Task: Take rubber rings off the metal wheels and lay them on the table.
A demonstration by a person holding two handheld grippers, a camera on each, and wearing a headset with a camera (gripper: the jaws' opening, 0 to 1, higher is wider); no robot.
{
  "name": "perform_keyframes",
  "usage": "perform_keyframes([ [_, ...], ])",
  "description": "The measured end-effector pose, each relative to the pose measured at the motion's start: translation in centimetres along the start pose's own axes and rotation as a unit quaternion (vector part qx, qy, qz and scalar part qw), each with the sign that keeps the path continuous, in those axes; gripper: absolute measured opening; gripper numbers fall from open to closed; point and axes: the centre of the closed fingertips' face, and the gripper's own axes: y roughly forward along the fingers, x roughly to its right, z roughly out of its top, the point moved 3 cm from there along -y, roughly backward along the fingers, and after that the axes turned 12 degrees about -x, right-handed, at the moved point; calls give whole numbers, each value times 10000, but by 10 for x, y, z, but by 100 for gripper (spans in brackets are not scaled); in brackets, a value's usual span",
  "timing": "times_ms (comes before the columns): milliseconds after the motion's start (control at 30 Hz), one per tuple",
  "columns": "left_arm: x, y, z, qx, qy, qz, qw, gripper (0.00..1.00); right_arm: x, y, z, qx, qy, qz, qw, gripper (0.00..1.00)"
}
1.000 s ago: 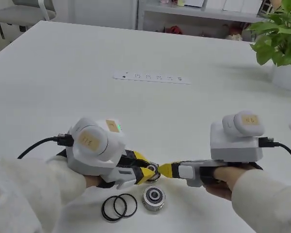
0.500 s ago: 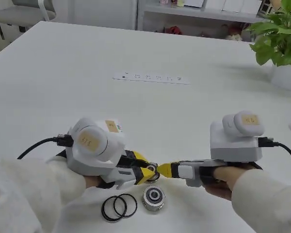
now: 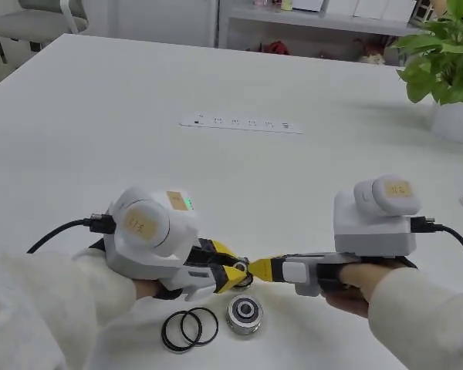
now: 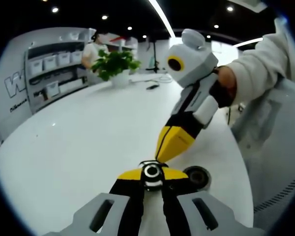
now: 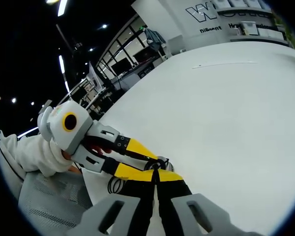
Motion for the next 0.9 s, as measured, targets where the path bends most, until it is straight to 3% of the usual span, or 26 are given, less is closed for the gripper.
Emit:
perform_keyframes([
  [333, 0, 0, 0, 28, -17, 0, 10000, 14, -5, 1, 1, 23, -106, 43, 9999, 0],
  [400, 0, 0, 0, 29, -26, 6, 10000, 14, -7, -2, 5, 158, -1, 133, 9998, 0],
  [533, 1, 0, 0, 26, 47, 79, 10000, 14, -2, -1, 2, 77, -60, -6, 10000, 0],
  [900, 1, -2, -1, -120, 92, 35, 9999, 14, -1, -1, -1, 36, 1, -60, 10000, 0],
])
